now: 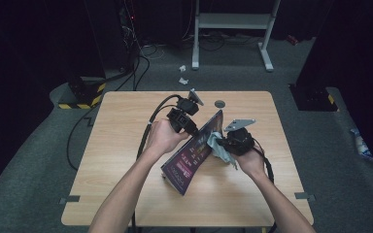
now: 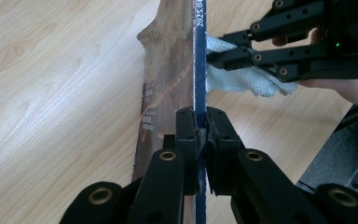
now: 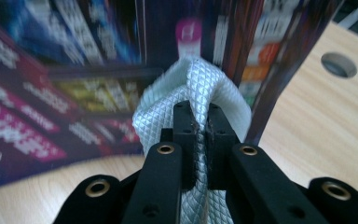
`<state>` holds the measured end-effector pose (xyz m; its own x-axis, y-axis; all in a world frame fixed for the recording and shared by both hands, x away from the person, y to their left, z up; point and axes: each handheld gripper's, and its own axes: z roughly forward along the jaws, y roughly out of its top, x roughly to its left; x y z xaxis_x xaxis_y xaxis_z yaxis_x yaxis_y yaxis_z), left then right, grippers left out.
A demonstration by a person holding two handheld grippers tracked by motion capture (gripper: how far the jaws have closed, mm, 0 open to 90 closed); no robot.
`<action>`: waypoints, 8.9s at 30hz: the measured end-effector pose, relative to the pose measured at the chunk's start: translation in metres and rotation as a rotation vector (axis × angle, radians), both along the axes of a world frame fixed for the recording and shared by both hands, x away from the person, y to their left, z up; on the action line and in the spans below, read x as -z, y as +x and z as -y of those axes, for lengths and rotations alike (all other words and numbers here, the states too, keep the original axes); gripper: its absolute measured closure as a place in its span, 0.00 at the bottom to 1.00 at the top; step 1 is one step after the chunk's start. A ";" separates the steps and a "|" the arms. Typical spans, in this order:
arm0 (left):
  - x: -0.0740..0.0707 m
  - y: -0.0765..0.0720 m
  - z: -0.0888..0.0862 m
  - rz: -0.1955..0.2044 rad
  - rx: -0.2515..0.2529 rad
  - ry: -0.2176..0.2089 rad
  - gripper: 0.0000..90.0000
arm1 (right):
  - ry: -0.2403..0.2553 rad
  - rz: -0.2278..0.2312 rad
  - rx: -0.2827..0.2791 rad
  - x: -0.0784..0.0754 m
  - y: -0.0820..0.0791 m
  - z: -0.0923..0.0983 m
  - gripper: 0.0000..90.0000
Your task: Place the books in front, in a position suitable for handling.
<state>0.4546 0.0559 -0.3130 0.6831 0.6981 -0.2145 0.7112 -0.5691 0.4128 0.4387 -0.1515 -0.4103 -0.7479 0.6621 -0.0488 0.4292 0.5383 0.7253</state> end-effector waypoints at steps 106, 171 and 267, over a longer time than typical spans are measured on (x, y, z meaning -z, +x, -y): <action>0.015 -0.004 -0.007 -0.008 0.058 -0.009 0.94 | -0.008 0.035 -0.103 0.007 -0.018 -0.032 0.95; 0.011 -0.005 -0.007 -0.027 0.072 -0.046 0.93 | -0.048 0.011 -0.193 0.048 -0.017 -0.033 0.95; -0.007 -0.001 -0.009 -0.025 0.028 -0.159 0.94 | -0.025 0.104 -0.278 0.038 -0.047 -0.054 0.95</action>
